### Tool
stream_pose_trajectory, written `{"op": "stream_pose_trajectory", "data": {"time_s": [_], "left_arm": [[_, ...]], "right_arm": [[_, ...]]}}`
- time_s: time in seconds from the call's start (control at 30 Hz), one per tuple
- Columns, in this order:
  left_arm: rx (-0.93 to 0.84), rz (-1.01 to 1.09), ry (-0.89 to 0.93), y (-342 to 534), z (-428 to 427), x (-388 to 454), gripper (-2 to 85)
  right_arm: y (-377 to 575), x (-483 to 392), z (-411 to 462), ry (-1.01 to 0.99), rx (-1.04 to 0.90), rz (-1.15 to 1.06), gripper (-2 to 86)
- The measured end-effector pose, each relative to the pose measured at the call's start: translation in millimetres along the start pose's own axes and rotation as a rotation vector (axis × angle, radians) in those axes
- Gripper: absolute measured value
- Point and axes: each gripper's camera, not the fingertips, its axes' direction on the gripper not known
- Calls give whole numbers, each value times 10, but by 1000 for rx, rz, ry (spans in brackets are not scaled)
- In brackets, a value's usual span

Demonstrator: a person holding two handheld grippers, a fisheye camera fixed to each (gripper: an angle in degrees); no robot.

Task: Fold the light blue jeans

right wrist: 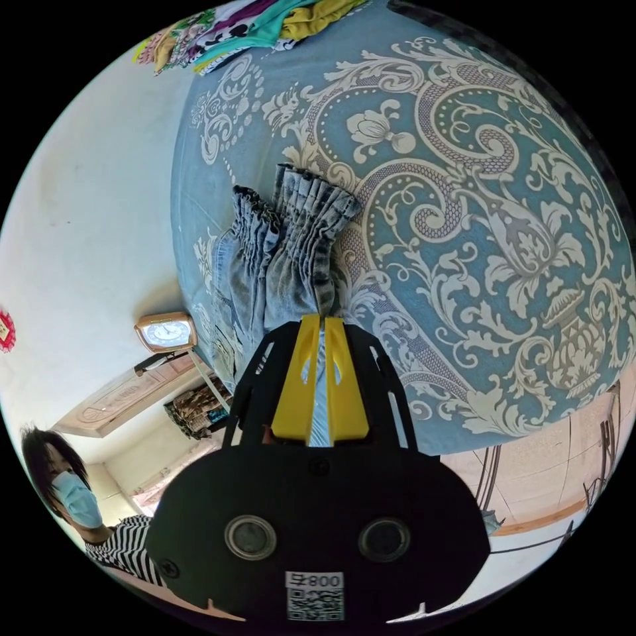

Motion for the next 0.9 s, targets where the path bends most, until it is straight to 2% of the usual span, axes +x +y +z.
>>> {"op": "stream_pose_trajectory", "data": {"time_s": [0.3,0.57,0.9], "left_arm": [[-38,44,-36,230,-303,40,20],[-134,87,-158,427,-659,98,19],[-180,25,-205,559,-513,57,23]], "right_arm": [[322,145,-310,25,-38,-13,5],[719,551,-556,99,-90,71,4],[883,864,-596,119,-107,158,4]]}}
